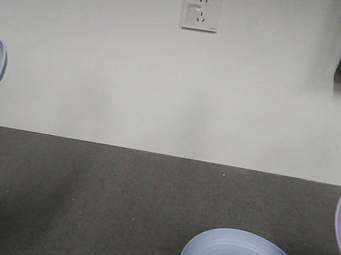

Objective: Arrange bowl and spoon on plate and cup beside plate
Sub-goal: 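Drive the base to the counter with the blue plate and cup, then lower the lavender bowl onto the blue plate with the right gripper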

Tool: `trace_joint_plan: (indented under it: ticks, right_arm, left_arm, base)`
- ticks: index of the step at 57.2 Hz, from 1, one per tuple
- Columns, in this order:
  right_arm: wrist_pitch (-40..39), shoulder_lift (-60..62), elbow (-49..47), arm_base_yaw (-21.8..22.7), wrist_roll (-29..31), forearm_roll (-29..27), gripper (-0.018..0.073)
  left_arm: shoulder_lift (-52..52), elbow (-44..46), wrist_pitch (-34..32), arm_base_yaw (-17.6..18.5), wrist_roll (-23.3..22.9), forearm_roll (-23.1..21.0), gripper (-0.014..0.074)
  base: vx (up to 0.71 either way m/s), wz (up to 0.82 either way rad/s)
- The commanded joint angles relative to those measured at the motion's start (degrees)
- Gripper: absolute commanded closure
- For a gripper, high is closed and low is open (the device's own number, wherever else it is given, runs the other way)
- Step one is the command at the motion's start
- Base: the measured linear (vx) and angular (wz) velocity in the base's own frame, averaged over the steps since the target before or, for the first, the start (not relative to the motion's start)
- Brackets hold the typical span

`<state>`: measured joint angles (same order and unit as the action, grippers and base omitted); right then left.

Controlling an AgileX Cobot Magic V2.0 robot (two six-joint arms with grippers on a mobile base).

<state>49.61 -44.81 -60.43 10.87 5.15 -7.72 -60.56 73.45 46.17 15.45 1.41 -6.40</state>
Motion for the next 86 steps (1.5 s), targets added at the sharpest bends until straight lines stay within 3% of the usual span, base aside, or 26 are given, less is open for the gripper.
trace_joint_plan:
  ticks: [1, 66, 78, 86]
  right_arm:
    - [-4.79, 0.18, -1.73, 0.33, 0.37, -0.19, 0.0568]
    - [-5.14, 0.18, -1.73, 0.33, 0.37, -0.43, 0.0568]
    - [-3.65, -2.65, -1.73, -0.7, 2.4, -6.64, 0.0568]
    - [-2.34, -9.99, -1.73, -6.75, 7.72, -10.71, 0.0568]
  left_arm:
    - [0.93, 1.78, -4.89, 0.32, -0.18, -0.61, 0.06]
    - [0.93, 1.78, -4.89, 0.32, -0.18, -0.61, 0.06]
    - [0.93, 1.78, -4.89, 0.32, -0.18, -0.61, 0.06]
    - [0.88, 1.78, -4.5, 0.32, -0.18, -0.66, 0.06]
  base:
    - [0.14, -0.08]
    - [0.02, -0.01]
    - [0.0, 0.0]
    - [0.0, 0.0]
